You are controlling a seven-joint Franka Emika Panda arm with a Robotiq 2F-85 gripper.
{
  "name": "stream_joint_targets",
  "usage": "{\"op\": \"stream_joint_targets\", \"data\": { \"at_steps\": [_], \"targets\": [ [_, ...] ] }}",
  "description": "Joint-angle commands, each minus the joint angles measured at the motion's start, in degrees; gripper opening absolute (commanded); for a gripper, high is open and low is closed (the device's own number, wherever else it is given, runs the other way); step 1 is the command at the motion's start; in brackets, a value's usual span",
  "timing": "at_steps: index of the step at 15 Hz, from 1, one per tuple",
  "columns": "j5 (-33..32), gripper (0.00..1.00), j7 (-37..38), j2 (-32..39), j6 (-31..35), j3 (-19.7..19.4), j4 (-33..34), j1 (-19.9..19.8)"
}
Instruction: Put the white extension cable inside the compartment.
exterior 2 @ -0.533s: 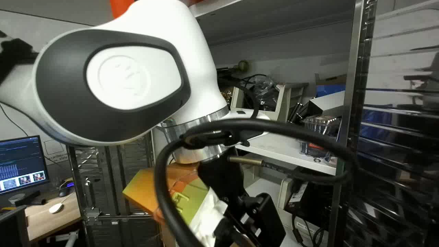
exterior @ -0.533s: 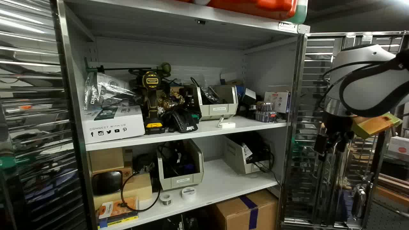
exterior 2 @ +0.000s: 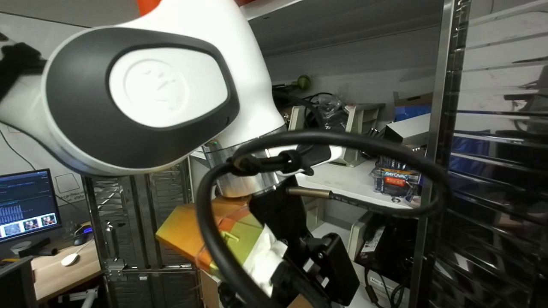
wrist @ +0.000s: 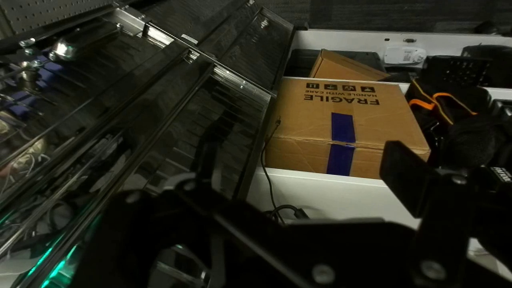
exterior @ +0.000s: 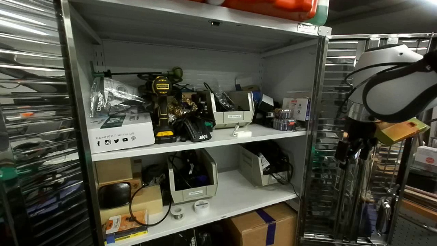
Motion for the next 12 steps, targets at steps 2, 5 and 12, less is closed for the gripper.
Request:
{"op": "stream_joint_targets", "data": {
  "at_steps": [2, 5, 12],
  "targets": [
    [1.11, 1.0, 0.73, 1.26, -0.62, 0.2, 1.65, 1.56],
    [3.42, 1.0, 1.27, 2.18, -1.32, 1.34, 4.05, 3.77],
    [10.98, 1.0, 5.47, 8.7, -6.61, 4.46, 16.53, 9.12]
  ]
}}
